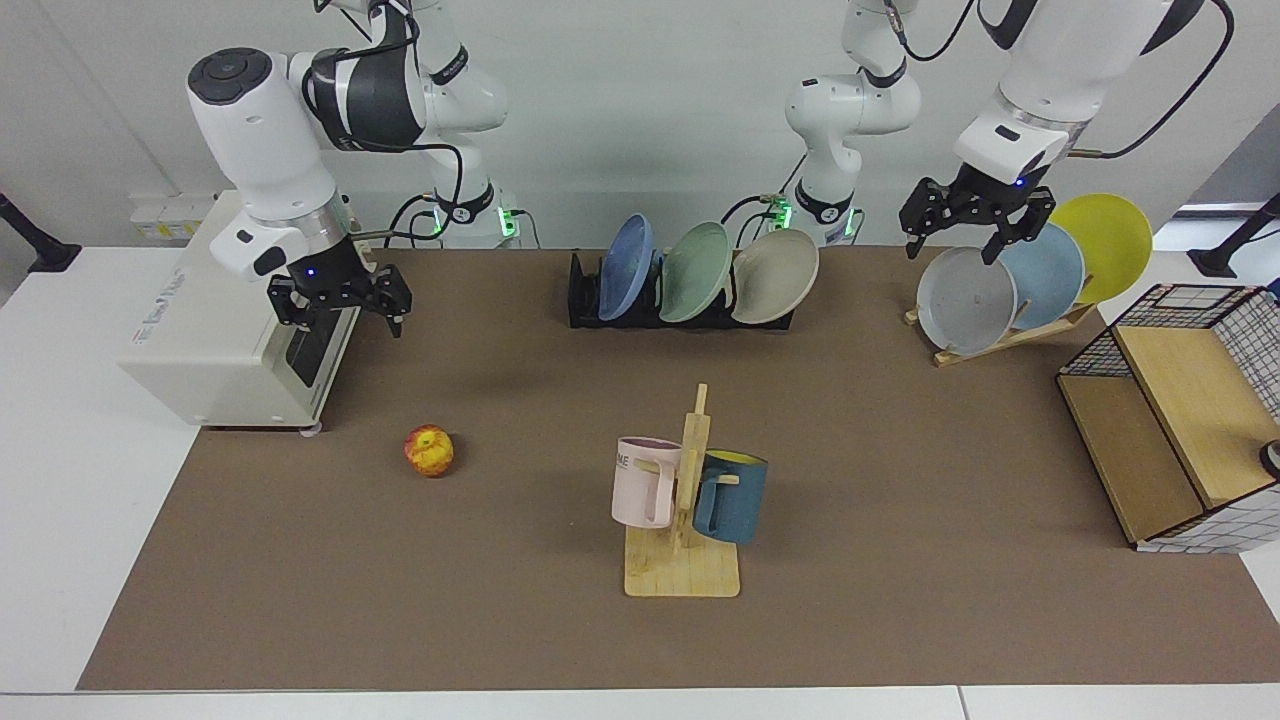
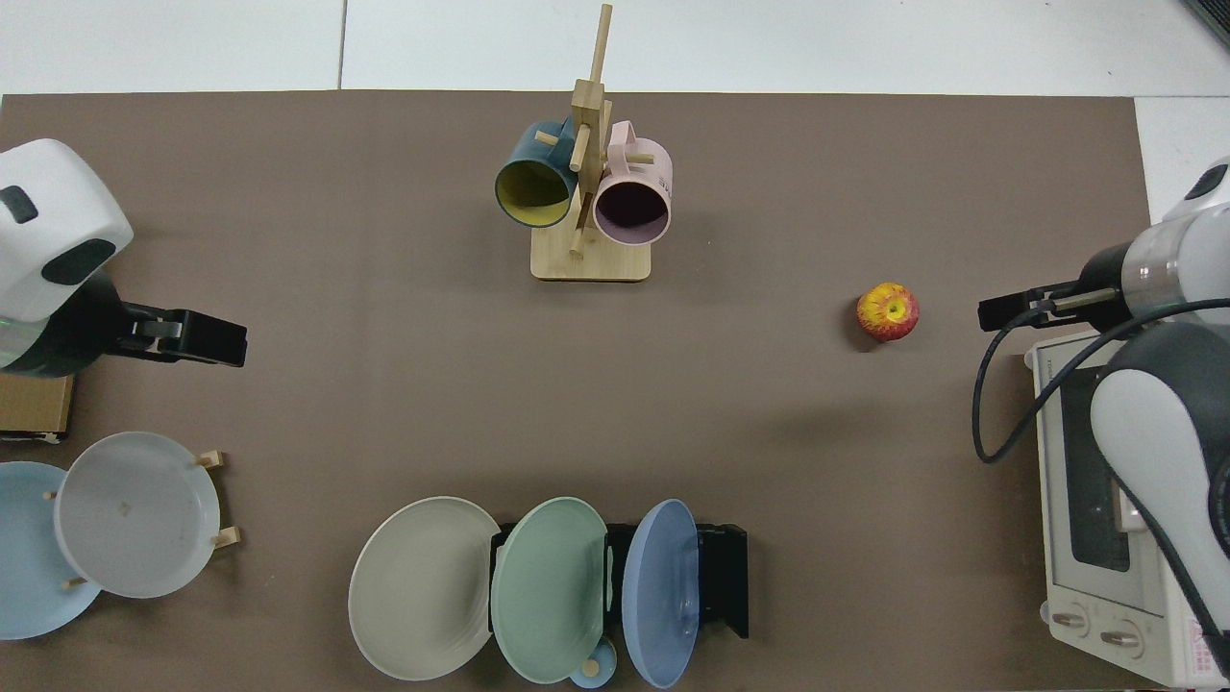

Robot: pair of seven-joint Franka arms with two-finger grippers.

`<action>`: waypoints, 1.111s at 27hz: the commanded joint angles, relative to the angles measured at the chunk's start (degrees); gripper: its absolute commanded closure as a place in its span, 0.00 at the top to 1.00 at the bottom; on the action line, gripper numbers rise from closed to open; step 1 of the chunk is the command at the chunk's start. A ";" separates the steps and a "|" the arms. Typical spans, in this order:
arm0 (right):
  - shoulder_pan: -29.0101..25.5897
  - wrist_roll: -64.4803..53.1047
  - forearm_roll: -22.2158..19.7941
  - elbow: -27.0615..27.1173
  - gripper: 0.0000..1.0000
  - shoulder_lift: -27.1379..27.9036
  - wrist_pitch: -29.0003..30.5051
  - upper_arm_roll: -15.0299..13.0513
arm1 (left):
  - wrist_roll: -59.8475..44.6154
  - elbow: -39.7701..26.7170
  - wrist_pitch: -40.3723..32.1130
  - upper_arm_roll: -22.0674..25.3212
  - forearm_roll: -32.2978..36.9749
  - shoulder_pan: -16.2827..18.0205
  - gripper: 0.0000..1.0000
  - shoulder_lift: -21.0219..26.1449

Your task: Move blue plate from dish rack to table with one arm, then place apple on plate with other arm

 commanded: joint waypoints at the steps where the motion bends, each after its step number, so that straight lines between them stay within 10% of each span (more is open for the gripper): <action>1: -0.88 -1.55 -0.76 -0.18 1.00 -0.47 0.11 0.47 | 0.04 -1.12 0.36 -0.86 -1.29 0.01 1.00 -1.17; 30: -0.88 -2.34 -0.76 -0.18 1.00 -0.47 0.64 0.47 | -12.44 -18.34 15.56 -22.99 -13.07 -0.25 1.00 -4.16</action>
